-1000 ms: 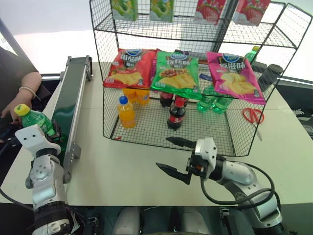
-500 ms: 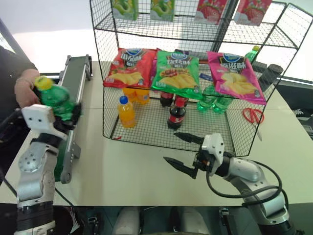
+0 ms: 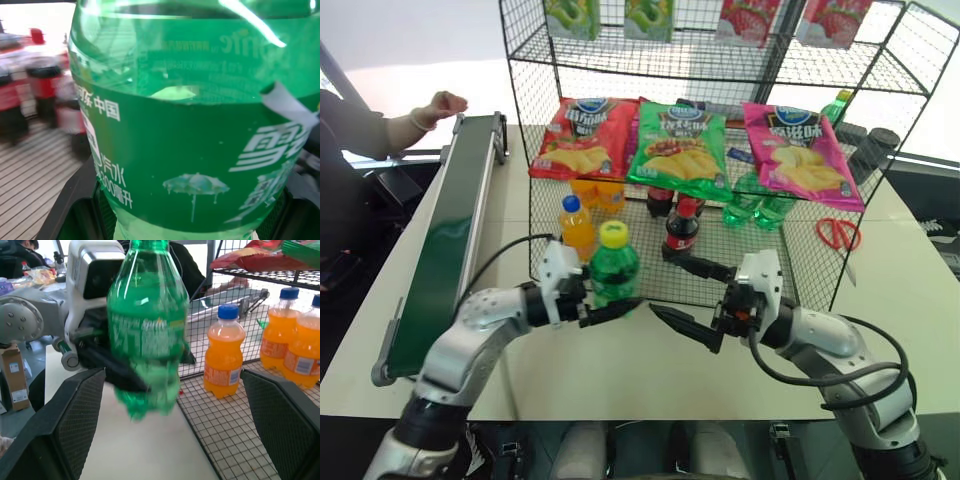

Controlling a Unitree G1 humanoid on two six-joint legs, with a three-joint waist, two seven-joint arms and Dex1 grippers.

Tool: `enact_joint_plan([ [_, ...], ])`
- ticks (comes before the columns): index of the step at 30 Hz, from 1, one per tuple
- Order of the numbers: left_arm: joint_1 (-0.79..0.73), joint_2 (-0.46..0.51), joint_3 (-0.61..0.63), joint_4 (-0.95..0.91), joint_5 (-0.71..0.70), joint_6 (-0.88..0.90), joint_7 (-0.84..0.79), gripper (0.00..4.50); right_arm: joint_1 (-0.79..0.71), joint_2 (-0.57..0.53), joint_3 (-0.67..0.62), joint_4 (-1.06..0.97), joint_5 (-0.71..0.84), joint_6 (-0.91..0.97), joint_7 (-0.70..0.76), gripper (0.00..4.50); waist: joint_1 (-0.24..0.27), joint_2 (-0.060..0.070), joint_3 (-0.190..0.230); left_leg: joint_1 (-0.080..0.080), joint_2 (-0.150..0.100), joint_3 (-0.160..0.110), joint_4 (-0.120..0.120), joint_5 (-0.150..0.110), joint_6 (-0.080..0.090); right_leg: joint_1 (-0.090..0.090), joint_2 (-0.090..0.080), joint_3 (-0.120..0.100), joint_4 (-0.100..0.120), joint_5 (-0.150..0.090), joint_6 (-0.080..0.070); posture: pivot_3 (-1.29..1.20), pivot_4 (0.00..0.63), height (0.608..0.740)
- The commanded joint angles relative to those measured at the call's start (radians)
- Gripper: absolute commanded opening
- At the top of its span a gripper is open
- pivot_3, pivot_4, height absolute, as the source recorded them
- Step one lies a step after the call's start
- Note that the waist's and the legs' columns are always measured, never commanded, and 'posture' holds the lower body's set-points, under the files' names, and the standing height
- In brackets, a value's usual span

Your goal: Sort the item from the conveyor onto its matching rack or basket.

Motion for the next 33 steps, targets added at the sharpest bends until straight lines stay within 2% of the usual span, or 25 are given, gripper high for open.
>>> enact_joint_plan([
  [1,-0.075,-0.038,-0.058,0.029,0.044,-0.07,-0.074,2.78,-0.019,0.013,0.018,-0.052,0.009,0.005,-0.021,4.5,0.0,0.0,0.0,0.0,0.0,0.0,0.0,0.0,0.0,0.0,0.001,0.0,0.0,0.0,0.0,0.0,0.15,0.732],
  [13,-0.17,-0.132,-0.12,0.123,0.125,-0.14,-0.144,2.78,0.031,0.016,0.016,-0.066,0.032,0.013,-0.036,4.5,0.0,0.0,0.0,0.0,0.001,0.0,0.001,0.0,0.001,0.0,0.003,0.001,0.001,0.0,0.0,0.0,0.15,0.732],
  [16,-0.172,-0.136,-0.12,0.129,0.139,-0.151,-0.149,2.78,0.041,0.011,0.013,-0.067,0.041,0.014,-0.027,3.73,0.0,0.0,0.0,0.0,0.001,0.0,0.001,0.0,0.001,0.0,0.003,0.001,0.001,0.0,0.0,0.0,0.15,0.732],
  [17,-0.172,-0.138,-0.12,0.131,0.143,-0.154,-0.15,2.78,0.042,0.011,0.013,-0.068,0.042,0.014,-0.026,3.22,0.0,0.0,0.0,0.0,0.001,0.0,0.001,0.0,0.001,0.0,0.003,0.001,0.001,0.0,0.0,0.0,0.15,0.732],
  [18,-0.171,-0.138,-0.12,0.131,0.146,-0.156,-0.151,2.78,0.043,0.011,0.012,-0.068,0.042,0.014,-0.026,2.98,0.0,0.0,0.0,0.0,0.001,0.0,0.001,0.0,0.001,0.0,0.003,0.001,0.001,0.0,0.0,0.0,0.15,0.732],
  [21,-0.169,-0.136,-0.118,0.132,0.124,-0.105,-0.162,2.78,0.038,0.024,0.006,-0.061,0.039,0.008,-0.039,2.97,0.0,0.0,0.0,0.0,0.001,-0.001,0.001,0.0,0.001,0.0,0.003,0.001,0.001,0.0,0.0,0.0,0.15,0.732],
  [22,-0.169,-0.137,-0.114,0.134,0.121,-0.093,-0.159,3.8,0.039,0.025,0.006,-0.06,0.038,0.006,-0.039,2.97,0.0,0.0,0.0,0.0,0.001,-0.001,0.001,0.0,0.001,0.0,0.003,0.001,0.001,0.0,0.0,0.0,0.15,0.732],
  [23,-0.168,-0.137,-0.111,0.139,0.131,-0.098,-0.15,4.0,0.041,0.026,0.006,-0.06,0.034,0.004,-0.04,2.97,0.0,0.0,0.0,0.0,0.001,-0.001,0.001,0.0,0.001,0.0,0.003,0.001,0.001,0.0,0.0,0.0,0.15,0.732],
  [24,-0.167,-0.137,-0.109,0.143,0.139,-0.102,-0.144,4.38,0.043,0.026,0.007,-0.06,0.031,0.002,-0.041,2.97,0.0,0.0,0.0,0.0,0.001,-0.001,0.001,0.0,0.001,0.0,0.003,0.001,0.001,0.0,0.0,0.0,0.15,0.732],
  [33,-0.069,-0.09,-0.034,0.24,0.184,-0.13,-0.061,4.45,0.034,0.058,-0.112,0.043,-0.096,-0.12,-0.148,2.97,0.0,0.0,0.0,0.0,0.001,0.0,0.001,0.0,0.001,-0.001,0.003,0.001,0.001,0.0,0.0,0.0,0.15,0.732],
])
